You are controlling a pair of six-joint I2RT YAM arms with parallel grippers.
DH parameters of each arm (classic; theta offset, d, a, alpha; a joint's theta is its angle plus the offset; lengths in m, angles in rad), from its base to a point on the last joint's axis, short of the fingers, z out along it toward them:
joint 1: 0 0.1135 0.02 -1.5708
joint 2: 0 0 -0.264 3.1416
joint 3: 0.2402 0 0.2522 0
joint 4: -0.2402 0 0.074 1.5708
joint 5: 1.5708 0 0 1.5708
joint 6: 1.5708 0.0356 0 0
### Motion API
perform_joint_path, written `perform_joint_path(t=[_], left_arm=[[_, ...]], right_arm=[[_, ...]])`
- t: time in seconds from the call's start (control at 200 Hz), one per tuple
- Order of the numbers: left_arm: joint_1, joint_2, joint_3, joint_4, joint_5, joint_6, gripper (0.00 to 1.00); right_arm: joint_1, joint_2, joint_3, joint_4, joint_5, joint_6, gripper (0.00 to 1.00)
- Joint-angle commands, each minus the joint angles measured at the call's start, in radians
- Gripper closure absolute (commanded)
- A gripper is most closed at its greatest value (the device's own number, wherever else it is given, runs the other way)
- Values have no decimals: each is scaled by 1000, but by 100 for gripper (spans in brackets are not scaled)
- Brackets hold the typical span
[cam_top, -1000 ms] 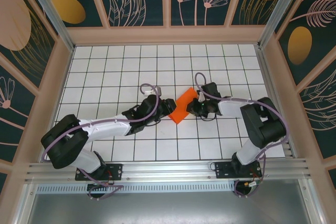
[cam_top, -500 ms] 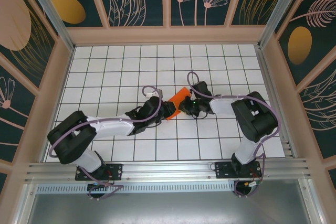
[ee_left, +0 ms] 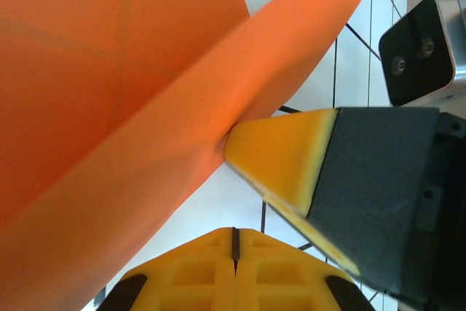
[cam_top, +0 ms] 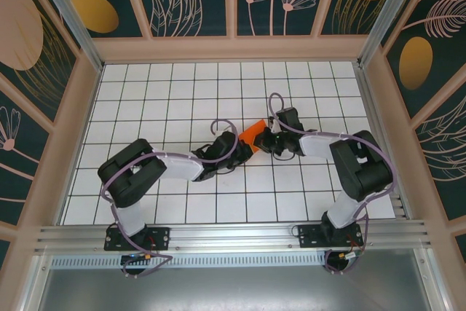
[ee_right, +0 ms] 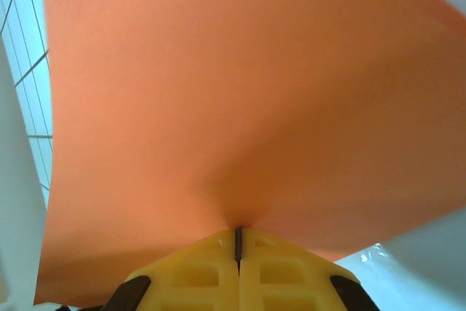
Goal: Fold a paper plane with a square sheet of paper (pick it up from the middle)
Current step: First fold in half a square sheet of paper at the center of the table.
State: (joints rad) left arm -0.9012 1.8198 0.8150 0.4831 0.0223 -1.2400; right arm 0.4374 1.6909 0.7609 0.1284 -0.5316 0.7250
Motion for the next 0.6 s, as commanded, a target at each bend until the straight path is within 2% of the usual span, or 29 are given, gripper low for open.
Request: perform_joint_path(t=[0.0, 0.595], left_arm=[[6, 27, 29, -11, 8, -33, 99], [6, 78, 38, -108, -21, -79, 100]], right_arm=[[-2, 38, -10, 21, -58, -50, 99], [-10, 54, -55, 41, -54, -81, 100]])
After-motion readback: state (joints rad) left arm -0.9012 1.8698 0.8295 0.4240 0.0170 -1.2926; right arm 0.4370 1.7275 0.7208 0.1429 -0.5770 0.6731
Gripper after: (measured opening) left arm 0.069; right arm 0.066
